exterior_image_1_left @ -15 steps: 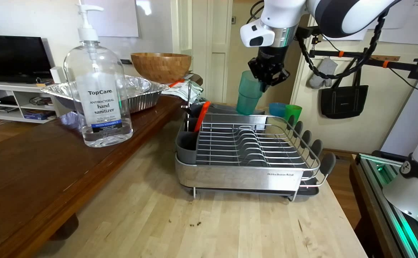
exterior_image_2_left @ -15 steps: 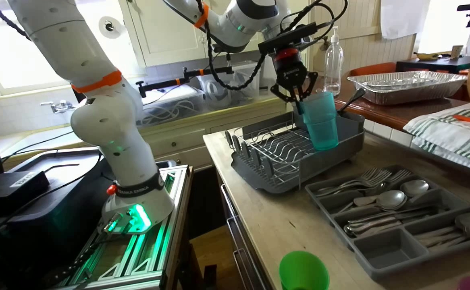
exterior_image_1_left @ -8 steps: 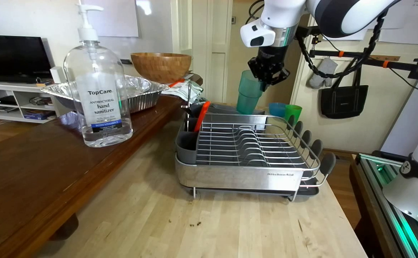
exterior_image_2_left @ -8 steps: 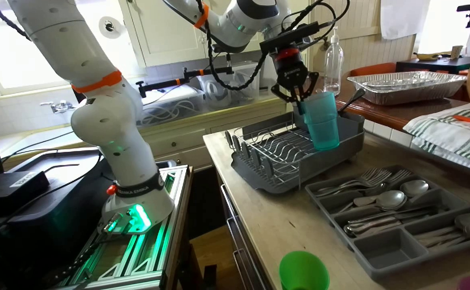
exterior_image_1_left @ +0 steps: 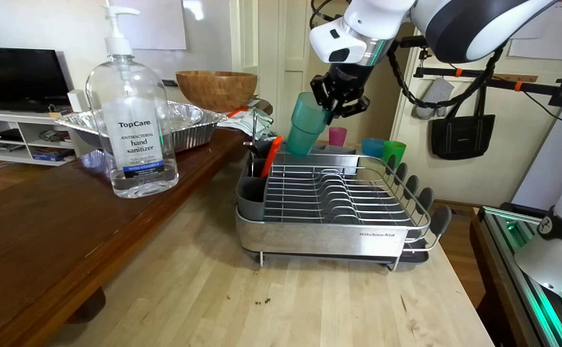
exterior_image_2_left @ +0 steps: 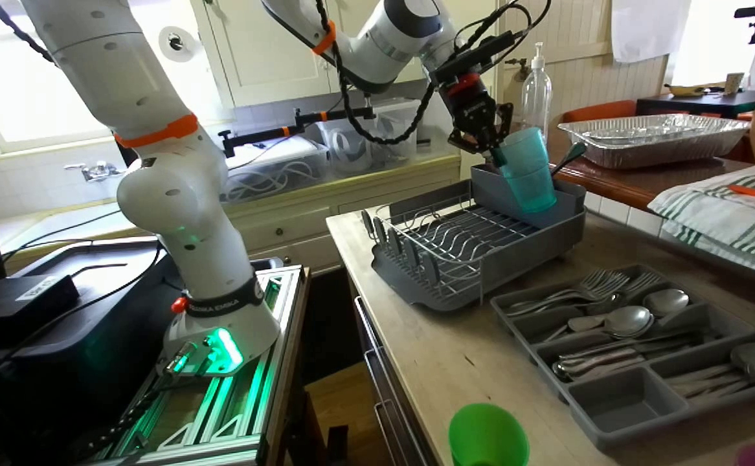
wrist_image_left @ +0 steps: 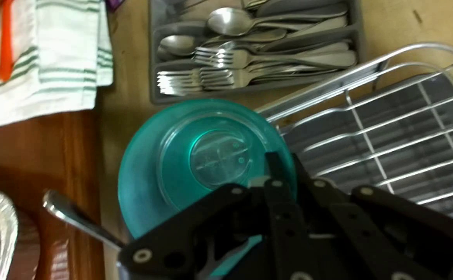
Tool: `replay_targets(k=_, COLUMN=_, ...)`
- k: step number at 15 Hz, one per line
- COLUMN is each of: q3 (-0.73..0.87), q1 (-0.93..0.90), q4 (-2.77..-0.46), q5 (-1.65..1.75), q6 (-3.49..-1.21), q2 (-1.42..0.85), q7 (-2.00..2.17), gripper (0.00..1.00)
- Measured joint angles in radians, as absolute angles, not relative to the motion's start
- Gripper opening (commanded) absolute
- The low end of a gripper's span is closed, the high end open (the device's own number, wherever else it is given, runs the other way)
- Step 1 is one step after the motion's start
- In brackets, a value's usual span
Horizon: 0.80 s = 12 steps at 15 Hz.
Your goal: Place the blue and green cups on the drying rack
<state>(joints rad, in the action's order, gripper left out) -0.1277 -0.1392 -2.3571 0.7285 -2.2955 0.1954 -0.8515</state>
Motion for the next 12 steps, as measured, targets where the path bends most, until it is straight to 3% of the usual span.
replay_targets(k=12, q3=-0.078, q1=-0.053, q4=-2.638, q5=0.931, q6=-2.809, q2=0.272, q7=-0.519, gripper=0.02)
